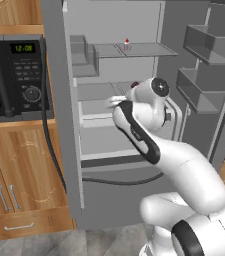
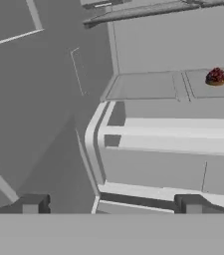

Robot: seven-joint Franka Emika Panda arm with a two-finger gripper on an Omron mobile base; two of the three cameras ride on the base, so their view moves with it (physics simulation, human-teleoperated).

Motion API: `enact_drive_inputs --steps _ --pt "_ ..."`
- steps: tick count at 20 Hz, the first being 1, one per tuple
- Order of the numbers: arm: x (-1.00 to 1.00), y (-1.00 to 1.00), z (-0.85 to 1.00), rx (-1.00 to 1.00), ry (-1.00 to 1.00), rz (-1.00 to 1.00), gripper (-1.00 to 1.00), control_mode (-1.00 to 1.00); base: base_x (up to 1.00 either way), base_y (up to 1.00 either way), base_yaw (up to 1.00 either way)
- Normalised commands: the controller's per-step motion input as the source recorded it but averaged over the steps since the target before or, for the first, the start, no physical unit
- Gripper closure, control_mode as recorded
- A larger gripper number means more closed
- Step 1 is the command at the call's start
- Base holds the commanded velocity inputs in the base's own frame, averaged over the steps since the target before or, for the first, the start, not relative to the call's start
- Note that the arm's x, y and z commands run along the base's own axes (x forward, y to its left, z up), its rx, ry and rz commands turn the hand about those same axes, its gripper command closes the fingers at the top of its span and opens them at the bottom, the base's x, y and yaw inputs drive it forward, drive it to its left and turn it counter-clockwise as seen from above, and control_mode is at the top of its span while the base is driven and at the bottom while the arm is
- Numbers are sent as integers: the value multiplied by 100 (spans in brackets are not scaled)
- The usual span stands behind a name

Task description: Take the cakes from the fridge and place them on the empty tray on the dining counter.

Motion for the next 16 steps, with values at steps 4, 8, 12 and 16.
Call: enact_drive_inputs --steps 4,8,12,16 --pt "-52 -64 11 -53 0 -10 -100 -100 0 0 0" --pt "-72 -93 0 -33 -1 -13 -100 -100 0 0 0" --pt "-96 -98 0 -4 -6 -15 -100 -100 0 0 0" --pt "-100 -51 6 9 -7 -3 -100 -100 0 0 0"
